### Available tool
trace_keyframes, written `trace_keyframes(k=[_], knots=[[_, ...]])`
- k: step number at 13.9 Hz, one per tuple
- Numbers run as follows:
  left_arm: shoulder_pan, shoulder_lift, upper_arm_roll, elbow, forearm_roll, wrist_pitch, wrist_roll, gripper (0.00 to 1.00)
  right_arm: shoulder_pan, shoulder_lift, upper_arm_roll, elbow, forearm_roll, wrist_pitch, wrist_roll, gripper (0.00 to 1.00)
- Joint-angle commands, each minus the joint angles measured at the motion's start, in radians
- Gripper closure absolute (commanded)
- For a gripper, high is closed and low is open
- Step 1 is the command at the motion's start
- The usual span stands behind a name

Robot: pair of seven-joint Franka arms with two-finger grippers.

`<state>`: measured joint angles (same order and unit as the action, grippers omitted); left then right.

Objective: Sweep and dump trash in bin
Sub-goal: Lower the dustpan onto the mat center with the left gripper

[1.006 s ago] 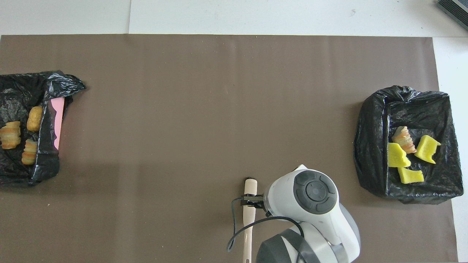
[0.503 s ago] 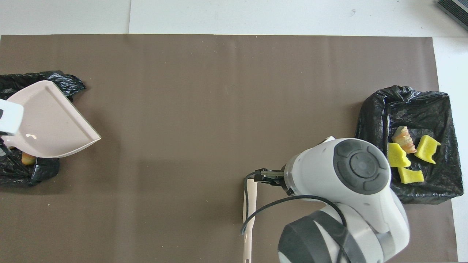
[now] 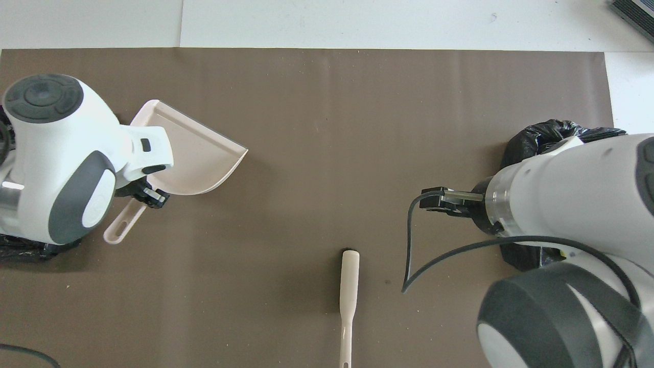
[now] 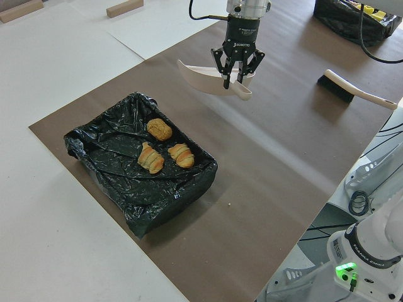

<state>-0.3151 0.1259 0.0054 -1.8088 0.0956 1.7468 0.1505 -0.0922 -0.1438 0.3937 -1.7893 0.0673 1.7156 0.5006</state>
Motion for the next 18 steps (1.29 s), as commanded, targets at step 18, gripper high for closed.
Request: trace_keyframes(k=[18], knots=[[-0.400, 0.561, 0.008, 0.575, -0.257, 0.212, -0.747, 1.00, -0.015, 0.003, -0.395, 0.154, -0.047, -0.258, -0.421, 0.00]])
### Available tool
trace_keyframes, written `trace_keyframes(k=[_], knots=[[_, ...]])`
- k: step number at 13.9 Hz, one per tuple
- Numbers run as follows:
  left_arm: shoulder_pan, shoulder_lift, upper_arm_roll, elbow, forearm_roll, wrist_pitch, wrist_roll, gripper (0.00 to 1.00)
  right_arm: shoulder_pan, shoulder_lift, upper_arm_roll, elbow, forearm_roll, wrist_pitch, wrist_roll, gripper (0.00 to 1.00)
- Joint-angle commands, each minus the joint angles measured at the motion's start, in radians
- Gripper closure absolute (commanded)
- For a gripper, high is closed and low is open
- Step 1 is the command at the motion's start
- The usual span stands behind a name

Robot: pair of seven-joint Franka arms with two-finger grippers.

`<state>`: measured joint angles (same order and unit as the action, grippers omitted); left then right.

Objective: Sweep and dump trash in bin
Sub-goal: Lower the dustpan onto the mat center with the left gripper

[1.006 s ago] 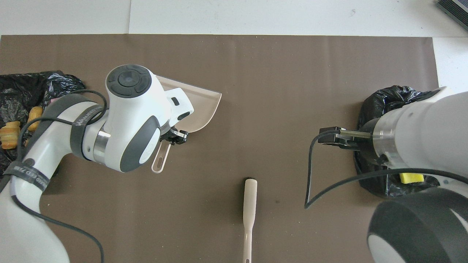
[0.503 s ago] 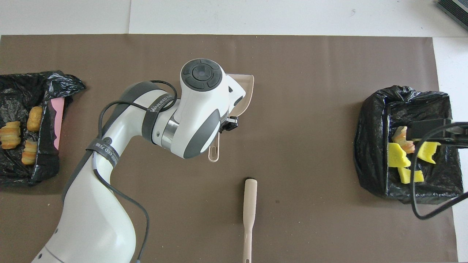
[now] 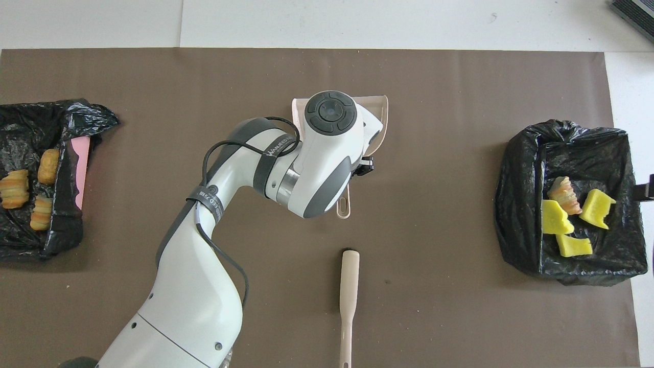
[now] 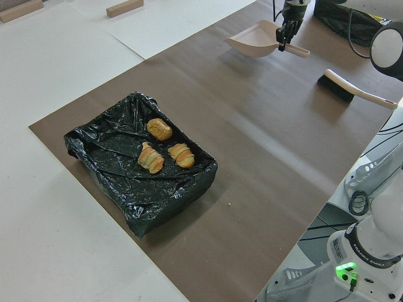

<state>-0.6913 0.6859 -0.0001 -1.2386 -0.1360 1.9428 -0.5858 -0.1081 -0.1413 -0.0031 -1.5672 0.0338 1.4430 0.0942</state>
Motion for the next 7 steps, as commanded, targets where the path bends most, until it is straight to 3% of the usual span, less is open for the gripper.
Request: trace_keyframes(k=[1, 3, 4, 6, 7], knots=[[-0.036, -0.006, 0.011, -0.024, -0.046, 0.016, -0.009, 1.00, 0.001, -0.001, 0.002, -0.103, -0.012, 0.043, -0.011, 0.00], [-0.045, -0.040, 0.012, -0.080, -0.068, 0.024, -0.011, 1.00, 0.013, -0.018, 0.002, -0.163, -0.011, 0.098, -0.014, 0.00], [-0.044, -0.040, 0.012, -0.081, -0.068, 0.018, -0.012, 0.91, 0.018, -0.015, 0.002, -0.163, -0.011, 0.117, -0.010, 0.00], [-0.045, -0.048, 0.012, -0.096, -0.068, 0.010, -0.014, 0.49, 0.022, -0.011, 0.006, -0.165, -0.012, 0.151, -0.016, 0.00], [-0.045, -0.052, 0.014, -0.097, -0.065, 0.007, -0.014, 0.34, 0.022, -0.009, 0.008, -0.160, -0.003, 0.151, -0.014, 0.00]])
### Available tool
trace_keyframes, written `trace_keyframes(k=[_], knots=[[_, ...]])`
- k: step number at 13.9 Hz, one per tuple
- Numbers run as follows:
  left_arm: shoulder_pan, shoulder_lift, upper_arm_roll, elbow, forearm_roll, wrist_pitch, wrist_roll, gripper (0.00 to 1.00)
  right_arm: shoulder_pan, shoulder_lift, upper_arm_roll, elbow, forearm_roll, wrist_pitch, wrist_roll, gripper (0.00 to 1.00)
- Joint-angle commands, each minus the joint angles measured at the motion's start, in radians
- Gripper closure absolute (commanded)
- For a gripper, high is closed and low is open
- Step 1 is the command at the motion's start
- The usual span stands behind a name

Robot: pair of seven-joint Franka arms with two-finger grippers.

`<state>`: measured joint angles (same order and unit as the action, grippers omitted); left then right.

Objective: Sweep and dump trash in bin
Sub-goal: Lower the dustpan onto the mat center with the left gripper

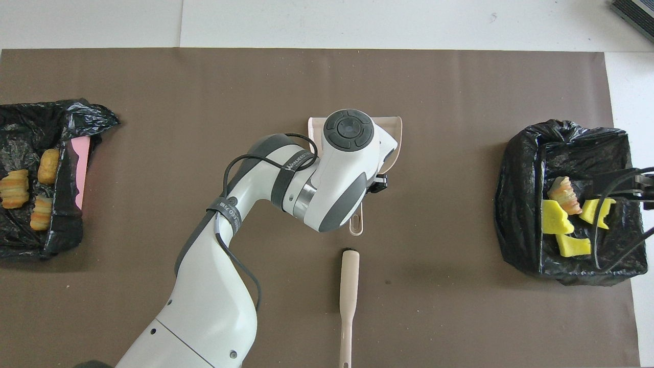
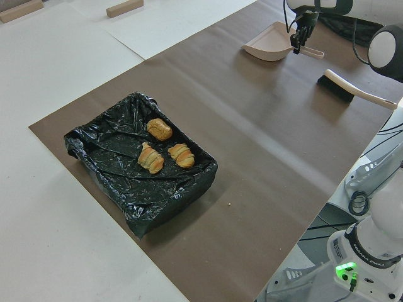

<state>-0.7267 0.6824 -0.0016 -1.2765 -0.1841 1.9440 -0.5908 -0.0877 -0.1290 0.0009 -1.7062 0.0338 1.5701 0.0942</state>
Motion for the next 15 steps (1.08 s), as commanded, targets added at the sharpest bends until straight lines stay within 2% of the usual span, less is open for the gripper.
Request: trace_keyframes(k=[1, 3, 6, 9, 11, 13, 15], knots=[[-0.011, -0.049, 0.017, -0.058, -0.011, 0.013, -0.018, 0.21, 0.002, -0.011, 0.010, -0.009, -0.002, 0.024, -0.011, 0.00], [-0.016, -0.066, 0.025, -0.061, 0.000, 0.004, -0.020, 0.00, 0.003, -0.003, 0.014, 0.005, -0.002, 0.016, -0.013, 0.00], [0.021, -0.208, 0.047, -0.148, 0.029, -0.007, -0.004, 0.00, 0.002, -0.001, 0.013, 0.005, -0.002, 0.015, -0.011, 0.00], [0.029, -0.389, 0.055, -0.327, 0.187, -0.023, 0.006, 0.00, 0.002, -0.001, 0.014, 0.005, -0.011, 0.011, -0.010, 0.00], [0.100, -0.505, 0.057, -0.420, 0.196, -0.045, 0.079, 0.00, -0.016, -0.001, 0.005, 0.008, -0.020, 0.010, -0.007, 0.00], [0.194, -0.617, 0.055, -0.493, 0.196, -0.104, 0.248, 0.00, -0.012, 0.000, -0.001, 0.008, -0.022, 0.010, -0.005, 0.00], [0.286, -0.679, 0.055, -0.497, 0.196, -0.181, 0.372, 0.00, 0.025, 0.002, 0.001, 0.007, -0.020, 0.010, -0.007, 0.00]])
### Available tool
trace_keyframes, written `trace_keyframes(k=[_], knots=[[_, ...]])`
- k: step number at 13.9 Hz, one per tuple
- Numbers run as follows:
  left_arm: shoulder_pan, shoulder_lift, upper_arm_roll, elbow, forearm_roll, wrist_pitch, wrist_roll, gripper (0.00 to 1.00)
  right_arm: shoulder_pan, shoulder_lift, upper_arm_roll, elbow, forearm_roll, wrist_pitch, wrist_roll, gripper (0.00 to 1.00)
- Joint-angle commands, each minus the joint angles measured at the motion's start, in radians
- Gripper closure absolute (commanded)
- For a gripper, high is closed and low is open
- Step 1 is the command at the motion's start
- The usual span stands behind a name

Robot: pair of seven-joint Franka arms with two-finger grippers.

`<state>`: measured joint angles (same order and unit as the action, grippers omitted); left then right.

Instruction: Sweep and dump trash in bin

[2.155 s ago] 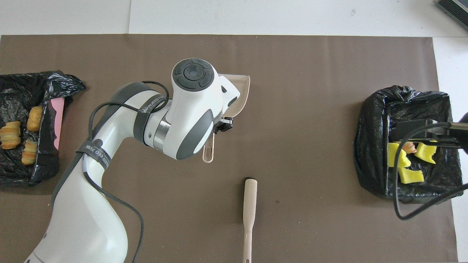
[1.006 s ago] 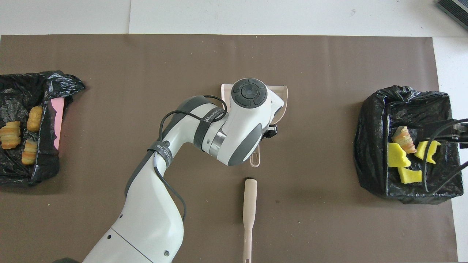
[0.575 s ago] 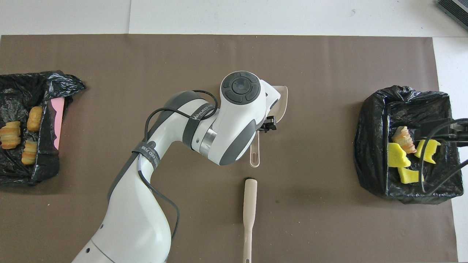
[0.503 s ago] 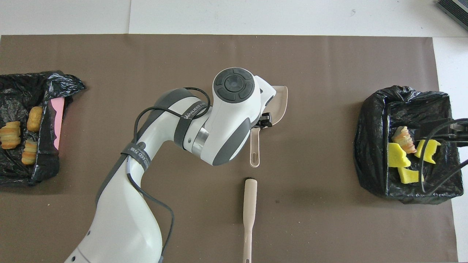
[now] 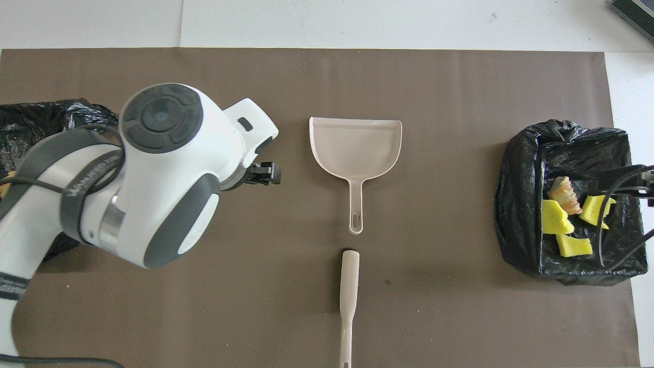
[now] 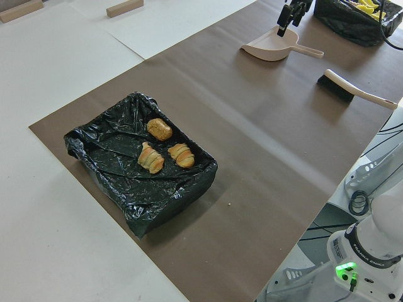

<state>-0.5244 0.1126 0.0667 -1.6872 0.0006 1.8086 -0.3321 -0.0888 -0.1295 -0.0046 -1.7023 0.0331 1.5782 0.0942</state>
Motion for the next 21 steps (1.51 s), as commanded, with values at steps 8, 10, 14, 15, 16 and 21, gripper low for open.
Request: trace_keyframes(k=[8, 10, 14, 15, 16, 21], knots=[[0.322, -0.217, -0.005, 0.124, 0.012, -0.332, 0.382, 0.00, 0.282, 0.001, -0.187, 0.003, -0.081, 0.002, -0.005, 0.00], [0.383, -0.203, -0.005, 0.184, -0.002, -0.380, 0.438, 0.00, 0.282, 0.001, -0.207, 0.006, -0.067, 0.003, -0.008, 0.00], [0.424, -0.101, -0.001, 0.357, -0.002, -0.483, 0.441, 0.00, 0.284, -0.001, -0.201, 0.006, -0.062, 0.003, -0.008, 0.00], [0.443, -0.091, -0.004, 0.372, -0.007, -0.488, 0.455, 0.00, 0.284, -0.001, -0.201, 0.006, -0.062, 0.003, -0.008, 0.00], [0.443, -0.100, -0.004, 0.370, -0.008, -0.486, 0.461, 0.00, 0.284, -0.001, -0.202, 0.006, -0.062, 0.003, -0.008, 0.00], [0.432, -0.157, -0.013, 0.299, -0.008, -0.479, 0.444, 0.00, 0.284, -0.001, -0.201, 0.006, -0.062, 0.003, -0.008, 0.00]])
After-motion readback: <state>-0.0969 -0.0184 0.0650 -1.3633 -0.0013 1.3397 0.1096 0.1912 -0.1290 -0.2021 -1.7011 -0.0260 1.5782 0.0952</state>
